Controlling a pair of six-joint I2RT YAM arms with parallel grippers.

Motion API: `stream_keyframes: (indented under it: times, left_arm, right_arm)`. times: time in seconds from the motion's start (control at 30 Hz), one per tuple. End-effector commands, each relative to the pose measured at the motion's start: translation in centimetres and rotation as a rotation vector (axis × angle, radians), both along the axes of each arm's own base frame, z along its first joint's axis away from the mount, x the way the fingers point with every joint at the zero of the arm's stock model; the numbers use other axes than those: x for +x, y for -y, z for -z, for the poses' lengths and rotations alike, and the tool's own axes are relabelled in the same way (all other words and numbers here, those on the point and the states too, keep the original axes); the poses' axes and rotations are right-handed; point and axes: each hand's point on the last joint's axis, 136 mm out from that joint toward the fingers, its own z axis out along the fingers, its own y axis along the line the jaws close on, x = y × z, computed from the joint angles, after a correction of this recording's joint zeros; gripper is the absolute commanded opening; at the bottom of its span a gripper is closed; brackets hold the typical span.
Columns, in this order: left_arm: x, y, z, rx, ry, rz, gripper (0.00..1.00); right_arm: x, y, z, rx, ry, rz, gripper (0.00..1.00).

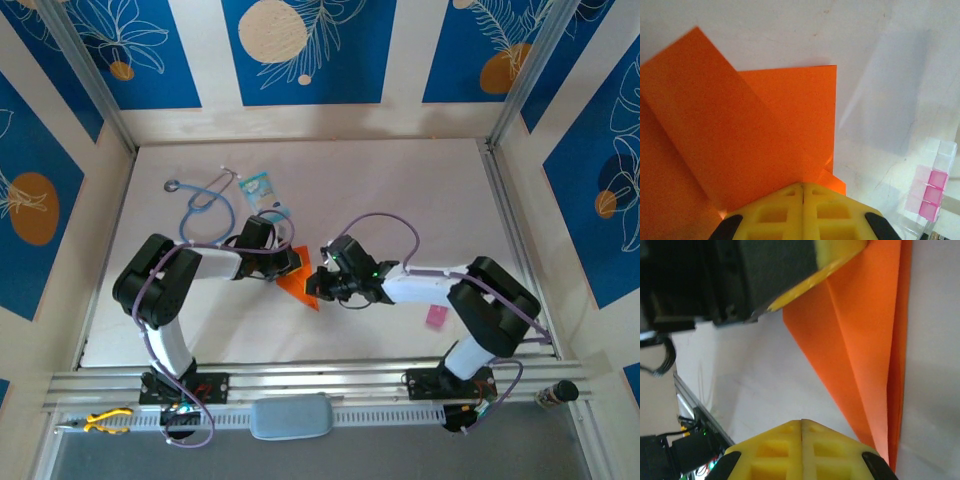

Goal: Fold a paper plane with a square sheet of paper (pick it up from the middle)
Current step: Fourth fold the wing at the center of the table.

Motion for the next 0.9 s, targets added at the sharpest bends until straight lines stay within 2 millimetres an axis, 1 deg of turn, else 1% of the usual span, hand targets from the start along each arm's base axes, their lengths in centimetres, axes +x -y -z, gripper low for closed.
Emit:
stream_keyframes:
  times: [0.0, 0.23, 0.47, 0.53, 0.63, 0.73, 0.8, 0.87]
  left_arm:
    - [-1.5, -1.7, 2.5, 0.095, -0.06, -0.021, 0.0]
    - [-1.5, -1.7, 2.6, 0.094, -0.06, -0.023, 0.0]
    - [-1.4, -1.7, 2.5, 0.094, -0.059, -0.023, 0.0]
    - [-1.3, -1.7, 2.4, 0.094, -0.059, -0.024, 0.0]
    - [-1.3, -1.6, 2.3, 0.094, -0.058, -0.023, 0.0]
    - [-1.3, -1.6, 2.1, 0.093, -0.053, -0.02, 0.0]
    - [-1.1, -1.5, 1.6, 0.086, -0.041, -0.016, 0.0]
    - [-0.8, -1.2, 1.0, 0.073, -0.024, -0.011, 0.0]
  right_arm:
    - [1.1, 0.0, 0.8, -0.01, -0.032, 0.046, 0.03]
    - [2.0, -0.4, 1.2, 0.013, -0.058, 0.043, 0.03]
    - [2.2, -1.1, 1.6, 0.027, -0.075, 0.025, 0.04]
    - [2.2, -1.0, 2.2, 0.009, -0.087, 0.033, 0.04]
    - [1.7, -0.1, 3.8, -0.036, -0.118, 0.047, 0.04]
    - [0.6, 0.9, 5.5, -0.06, -0.153, 0.054, 0.03]
    - [-0.2, 1.7, 6.6, -0.074, -0.176, 0.066, 0.03]
    - [-0.7, 2.2, 7.3, -0.077, -0.193, 0.068, 0.03]
